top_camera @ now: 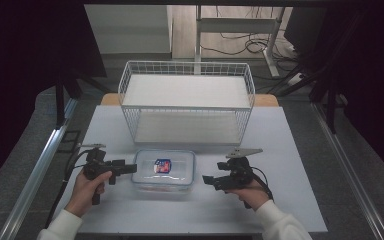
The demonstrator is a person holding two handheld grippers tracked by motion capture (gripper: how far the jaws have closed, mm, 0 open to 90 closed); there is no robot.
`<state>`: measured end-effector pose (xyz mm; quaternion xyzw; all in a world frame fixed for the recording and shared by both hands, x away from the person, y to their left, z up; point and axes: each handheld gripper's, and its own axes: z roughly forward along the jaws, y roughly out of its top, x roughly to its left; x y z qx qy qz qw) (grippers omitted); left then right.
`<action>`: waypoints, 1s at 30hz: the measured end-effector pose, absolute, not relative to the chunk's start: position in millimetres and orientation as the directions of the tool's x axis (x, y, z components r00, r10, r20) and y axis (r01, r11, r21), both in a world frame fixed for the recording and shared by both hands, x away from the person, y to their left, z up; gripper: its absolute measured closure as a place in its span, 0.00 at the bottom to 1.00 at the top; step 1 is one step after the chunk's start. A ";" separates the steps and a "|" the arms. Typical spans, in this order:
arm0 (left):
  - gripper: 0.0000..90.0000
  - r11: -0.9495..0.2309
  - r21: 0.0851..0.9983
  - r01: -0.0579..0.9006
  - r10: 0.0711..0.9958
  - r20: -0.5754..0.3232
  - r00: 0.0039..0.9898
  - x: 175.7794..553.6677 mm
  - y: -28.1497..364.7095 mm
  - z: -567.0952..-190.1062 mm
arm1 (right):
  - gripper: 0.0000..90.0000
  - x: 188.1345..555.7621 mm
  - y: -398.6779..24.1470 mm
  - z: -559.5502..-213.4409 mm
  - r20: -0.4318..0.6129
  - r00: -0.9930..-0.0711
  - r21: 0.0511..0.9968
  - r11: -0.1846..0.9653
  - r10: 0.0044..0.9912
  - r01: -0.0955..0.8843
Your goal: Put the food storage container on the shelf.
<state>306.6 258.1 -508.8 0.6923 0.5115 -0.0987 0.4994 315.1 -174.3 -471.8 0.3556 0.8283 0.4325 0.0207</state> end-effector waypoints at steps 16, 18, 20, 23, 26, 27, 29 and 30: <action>0.20 -0.025 0.494 0.869 0.579 -0.702 0.415 311.9 239.9 -527.0 | 0.19 305.9 -168.7 -471.9 0.258 -0.741 0.724 0.384 0.620 0.573; 0.23 -0.022 0.491 0.871 0.596 -0.693 0.406 309.7 238.9 -526.3 | 0.19 307.1 -168.5 -472.8 0.282 -0.728 0.716 0.368 0.625 0.593; 0.24 -0.016 0.493 0.870 0.603 -0.689 0.402 308.3 238.0 -525.7 | 0.19 310.2 -167.0 -475.9 0.325 -0.713 0.701 0.347 0.621 0.623; 0.25 -0.014 0.491 0.871 0.607 -0.688 0.398 307.6 238.0 -525.2 | 0.21 317.7 -161.1 -482.5 0.427 -0.666 0.666 0.286 0.611 0.689; 0.25 -0.014 0.492 0.870 0.602 -0.691 0.400 308.0 238.9 -525.8 | 0.21 323.7 -152.5 -490.2 0.482 -0.638 0.631 0.267 0.601 0.729; 0.25 -0.014 0.492 0.870 0.602 -0.691 0.400 308.0 238.9 -525.8 | 0.21 323.7 -152.5 -490.2 0.482 -0.638 0.631 0.267 0.601 0.729; 0.26 -0.010 0.494 0.869 0.598 -0.694 0.401 308.4 239.5 -526.4 | 0.21 326.8 -147.5 -494.9 0.499 -0.627 0.616 0.264 0.598 0.742; 0.26 -0.005 0.492 0.871 0.596 -0.697 0.397 308.7 239.9 -526.8 | 0.21 328.7 -145.6 -497.2 0.513 -0.617 0.605 0.258 0.597 0.753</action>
